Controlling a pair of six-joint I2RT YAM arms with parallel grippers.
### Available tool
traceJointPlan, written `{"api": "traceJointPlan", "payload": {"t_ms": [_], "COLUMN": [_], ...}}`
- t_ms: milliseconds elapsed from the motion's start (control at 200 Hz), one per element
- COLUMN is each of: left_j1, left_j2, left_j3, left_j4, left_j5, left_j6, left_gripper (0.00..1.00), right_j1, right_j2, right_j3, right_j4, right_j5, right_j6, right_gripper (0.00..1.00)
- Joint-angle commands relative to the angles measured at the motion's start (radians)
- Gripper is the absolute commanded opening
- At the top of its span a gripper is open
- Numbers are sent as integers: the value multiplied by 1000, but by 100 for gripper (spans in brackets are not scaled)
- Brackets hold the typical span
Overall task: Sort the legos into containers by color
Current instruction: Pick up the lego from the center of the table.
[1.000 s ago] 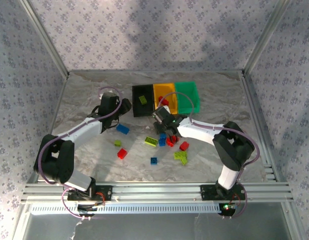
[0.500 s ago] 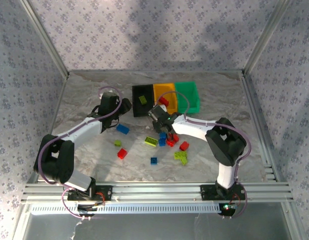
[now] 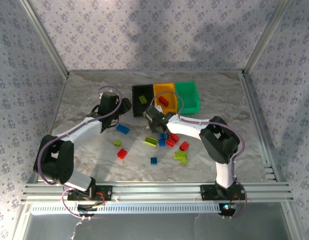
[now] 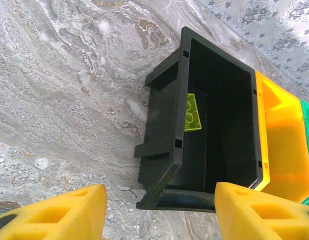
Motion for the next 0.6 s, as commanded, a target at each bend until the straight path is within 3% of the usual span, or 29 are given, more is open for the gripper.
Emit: {"api": "traceJointPlan", "payload": {"t_ms": [0,595], "left_j1": [8,10], "left_j2": [-32,-4], "left_j3": [15,8], "left_j4": [-11,40], "left_j5": [-4,22], "left_j6": [14,-6], "left_gripper": [59,59], "right_j1": [4,15], "right_j2": [20,62], "right_j3": [8,36], "right_j4": [-74,-148], "right_j5": [40,109], "right_j6": [12,32], "right_gripper": [48,51]}}
